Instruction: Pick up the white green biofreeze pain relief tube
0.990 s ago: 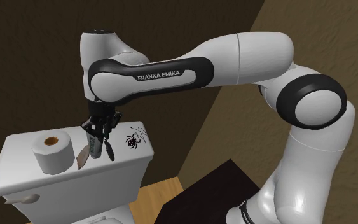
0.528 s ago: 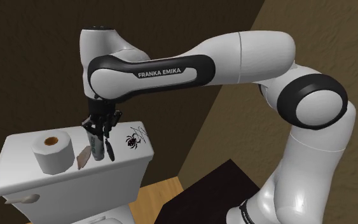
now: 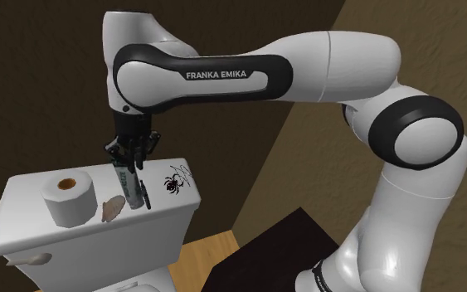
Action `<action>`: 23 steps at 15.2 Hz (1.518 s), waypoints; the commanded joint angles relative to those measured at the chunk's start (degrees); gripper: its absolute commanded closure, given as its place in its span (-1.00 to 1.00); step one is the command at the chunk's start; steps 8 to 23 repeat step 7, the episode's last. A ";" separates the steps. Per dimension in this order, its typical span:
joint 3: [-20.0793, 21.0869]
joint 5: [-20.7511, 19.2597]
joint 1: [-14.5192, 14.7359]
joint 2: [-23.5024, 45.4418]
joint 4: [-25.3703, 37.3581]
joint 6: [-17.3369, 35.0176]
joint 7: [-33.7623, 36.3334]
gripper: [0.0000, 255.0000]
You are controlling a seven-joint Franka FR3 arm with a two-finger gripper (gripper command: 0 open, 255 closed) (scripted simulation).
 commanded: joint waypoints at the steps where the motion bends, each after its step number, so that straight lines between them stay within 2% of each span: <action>1: 0.07 0.04 0.12 -0.07 1.40 -1.46 0.11 1.00; 5: 0.17 0.16 0.23 -0.38 4.06 -4.40 0.16 1.00; 23: 0.18 0.17 0.23 -0.39 4.17 -4.52 0.16 1.00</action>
